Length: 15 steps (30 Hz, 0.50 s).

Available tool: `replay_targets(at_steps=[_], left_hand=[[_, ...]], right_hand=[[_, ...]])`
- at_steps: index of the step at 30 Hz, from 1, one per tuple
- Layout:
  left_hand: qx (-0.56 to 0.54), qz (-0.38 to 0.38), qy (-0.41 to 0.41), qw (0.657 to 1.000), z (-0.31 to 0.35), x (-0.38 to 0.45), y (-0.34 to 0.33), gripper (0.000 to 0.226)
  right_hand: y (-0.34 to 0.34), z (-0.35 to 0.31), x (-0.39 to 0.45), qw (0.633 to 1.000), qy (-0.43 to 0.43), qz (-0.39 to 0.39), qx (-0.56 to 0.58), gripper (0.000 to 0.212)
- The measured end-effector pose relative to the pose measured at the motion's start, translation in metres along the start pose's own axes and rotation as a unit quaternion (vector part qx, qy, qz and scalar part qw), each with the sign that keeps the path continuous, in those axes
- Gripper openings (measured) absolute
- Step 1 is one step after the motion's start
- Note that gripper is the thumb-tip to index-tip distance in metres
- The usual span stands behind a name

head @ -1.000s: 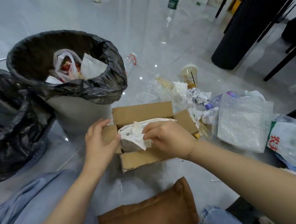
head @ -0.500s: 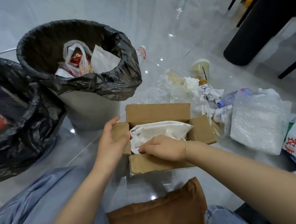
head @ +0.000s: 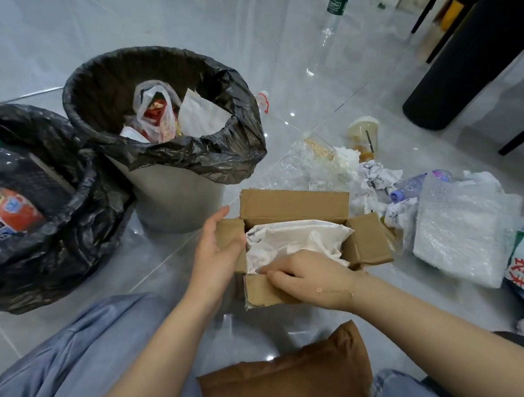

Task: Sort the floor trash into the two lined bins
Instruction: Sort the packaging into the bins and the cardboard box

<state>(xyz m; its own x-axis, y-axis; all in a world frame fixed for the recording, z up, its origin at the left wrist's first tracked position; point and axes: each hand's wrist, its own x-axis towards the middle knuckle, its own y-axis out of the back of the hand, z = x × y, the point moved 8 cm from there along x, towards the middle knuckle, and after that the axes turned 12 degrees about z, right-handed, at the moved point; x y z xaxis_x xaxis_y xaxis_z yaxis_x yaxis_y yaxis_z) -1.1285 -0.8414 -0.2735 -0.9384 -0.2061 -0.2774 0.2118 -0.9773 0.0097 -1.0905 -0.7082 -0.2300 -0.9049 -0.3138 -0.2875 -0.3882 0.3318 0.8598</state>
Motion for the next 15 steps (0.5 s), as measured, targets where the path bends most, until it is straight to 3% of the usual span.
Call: replay_targets(at_steps=[2,4,7,11,13,15], left_hand=[[0.006,0.0,-0.004,1.0,-0.001,0.001,0.001,0.056],[0.011,-0.002,-0.01,1.0,-0.001,0.002,0.001,0.056],[0.021,-0.015,-0.031,0.999,0.004,-0.003,-0.004,0.055],[0.033,-0.019,-0.052,0.998,0.004,-0.001,-0.006,0.055],[0.031,-0.017,-0.048,0.998,0.004,0.0,-0.006,0.057],[0.029,-0.013,-0.042,0.999,0.002,0.001,-0.005,0.064]], right_hand=[[0.002,-0.004,-0.014,0.992,0.091,0.054,-0.067,0.043],[0.002,-0.007,-0.023,0.983,0.122,0.093,-0.103,0.047],[-0.016,-0.003,-0.021,0.99,0.087,0.036,-0.103,0.059],[-0.025,0.002,0.0,0.996,0.041,-0.029,-0.079,0.059],[-0.02,0.002,0.001,0.998,0.04,-0.027,-0.047,0.055],[-0.009,-0.001,-0.007,0.997,0.066,0.027,-0.024,0.051]])
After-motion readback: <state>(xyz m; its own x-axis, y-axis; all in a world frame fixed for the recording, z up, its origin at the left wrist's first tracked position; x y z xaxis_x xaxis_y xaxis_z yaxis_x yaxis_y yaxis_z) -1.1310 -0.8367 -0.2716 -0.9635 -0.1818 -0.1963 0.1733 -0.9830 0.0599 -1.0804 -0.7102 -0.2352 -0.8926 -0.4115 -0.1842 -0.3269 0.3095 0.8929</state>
